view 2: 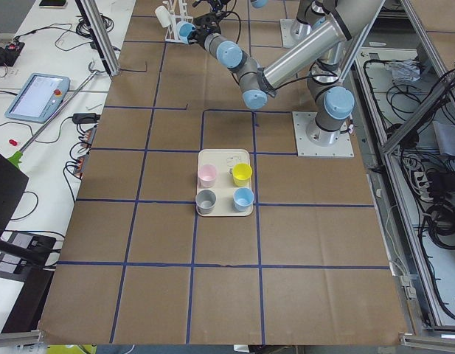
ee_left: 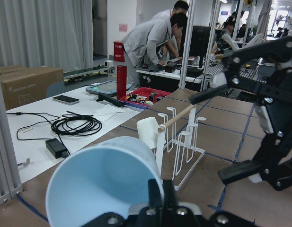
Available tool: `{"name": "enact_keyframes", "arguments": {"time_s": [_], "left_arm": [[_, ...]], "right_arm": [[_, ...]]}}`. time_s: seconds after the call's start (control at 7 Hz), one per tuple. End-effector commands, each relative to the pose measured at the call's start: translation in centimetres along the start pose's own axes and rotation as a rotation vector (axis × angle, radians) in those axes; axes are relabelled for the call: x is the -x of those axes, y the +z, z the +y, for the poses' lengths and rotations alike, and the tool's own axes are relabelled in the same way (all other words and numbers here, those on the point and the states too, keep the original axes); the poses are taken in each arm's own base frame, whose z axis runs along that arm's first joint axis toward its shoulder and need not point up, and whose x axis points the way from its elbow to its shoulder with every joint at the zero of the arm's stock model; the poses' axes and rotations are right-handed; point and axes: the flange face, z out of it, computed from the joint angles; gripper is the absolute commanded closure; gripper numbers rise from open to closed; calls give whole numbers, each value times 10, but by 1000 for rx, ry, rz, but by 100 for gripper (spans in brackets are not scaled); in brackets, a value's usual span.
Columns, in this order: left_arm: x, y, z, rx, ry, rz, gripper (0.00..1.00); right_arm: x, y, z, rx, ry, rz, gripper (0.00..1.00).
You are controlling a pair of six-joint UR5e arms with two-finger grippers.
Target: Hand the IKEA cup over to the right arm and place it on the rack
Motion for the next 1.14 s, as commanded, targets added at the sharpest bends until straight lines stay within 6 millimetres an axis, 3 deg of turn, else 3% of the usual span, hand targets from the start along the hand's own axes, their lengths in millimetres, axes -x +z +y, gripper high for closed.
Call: {"name": "enact_keyframes", "arguments": {"time_s": [0.0,0.71,1.0], "left_arm": [[-11,0,14,-52,-9,49,99],[-14,2,11,-52,-26,55,98],[-14,3,11,-51,-29,57,97]], "right_arm": [[-2,3,0,1,5,10,0],[1,17,7,7,12,73,0],[4,23,18,27,0,70,0]]}}
